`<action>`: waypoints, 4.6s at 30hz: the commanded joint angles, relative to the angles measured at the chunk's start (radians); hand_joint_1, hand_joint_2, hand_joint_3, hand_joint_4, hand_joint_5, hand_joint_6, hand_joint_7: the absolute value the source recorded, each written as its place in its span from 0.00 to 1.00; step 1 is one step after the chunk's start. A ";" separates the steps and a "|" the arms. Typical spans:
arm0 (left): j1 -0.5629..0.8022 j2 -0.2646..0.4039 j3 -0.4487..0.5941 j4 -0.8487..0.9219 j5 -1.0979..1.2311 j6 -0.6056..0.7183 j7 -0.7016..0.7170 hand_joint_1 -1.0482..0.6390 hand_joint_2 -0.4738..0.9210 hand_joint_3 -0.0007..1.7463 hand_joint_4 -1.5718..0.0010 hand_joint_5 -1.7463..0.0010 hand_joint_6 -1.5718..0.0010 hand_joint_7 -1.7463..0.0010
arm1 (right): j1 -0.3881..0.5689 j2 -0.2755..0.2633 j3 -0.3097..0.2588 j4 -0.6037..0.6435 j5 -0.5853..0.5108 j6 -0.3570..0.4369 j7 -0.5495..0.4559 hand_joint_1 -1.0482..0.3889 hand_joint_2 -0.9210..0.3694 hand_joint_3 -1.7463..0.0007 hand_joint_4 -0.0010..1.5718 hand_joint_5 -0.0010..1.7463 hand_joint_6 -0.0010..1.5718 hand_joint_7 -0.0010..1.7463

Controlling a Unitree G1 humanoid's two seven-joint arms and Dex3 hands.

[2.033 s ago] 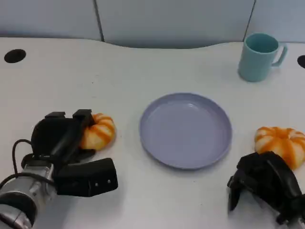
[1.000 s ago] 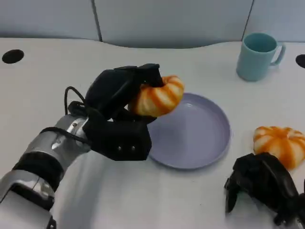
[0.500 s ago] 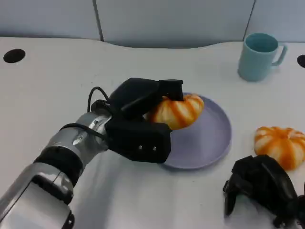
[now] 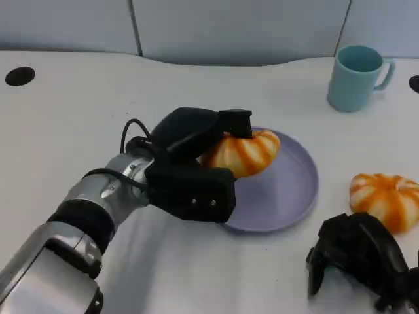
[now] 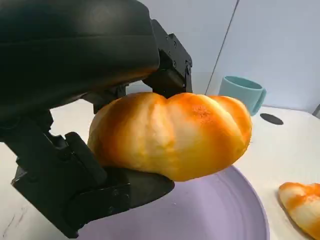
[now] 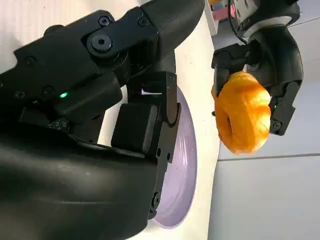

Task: Grasp the bread from the table and place it into the plate.

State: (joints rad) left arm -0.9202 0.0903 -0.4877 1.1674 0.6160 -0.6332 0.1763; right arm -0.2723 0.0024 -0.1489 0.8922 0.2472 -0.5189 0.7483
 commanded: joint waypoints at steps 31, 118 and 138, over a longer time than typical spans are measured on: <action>0.129 0.166 0.105 -0.339 -0.215 0.138 -0.489 0.16 1.00 0.15 0.76 0.40 0.70 0.61 | -0.006 -0.015 0.004 0.005 -0.010 -0.018 -0.030 0.00 0.12 1.00 1.00 0.50 1.00 0.38; 0.312 0.123 0.239 -0.480 -0.435 0.088 -0.567 0.18 1.00 0.15 0.98 0.45 0.83 0.73 | 0.026 -0.005 0.040 -0.051 -0.017 -0.029 -0.076 0.00 0.10 1.00 1.00 0.51 1.00 0.40; 0.991 -0.028 0.504 -1.202 -1.217 0.509 -0.652 0.23 1.00 0.18 0.68 0.16 0.61 0.51 | 0.007 -0.010 0.024 -0.032 0.010 0.006 -0.038 0.00 0.13 1.00 1.00 0.51 1.00 0.38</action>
State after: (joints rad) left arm -0.0498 0.0699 -0.0213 0.0508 -0.5289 -0.1920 -0.4937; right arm -0.2589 0.0029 -0.1137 0.8549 0.2396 -0.5186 0.6986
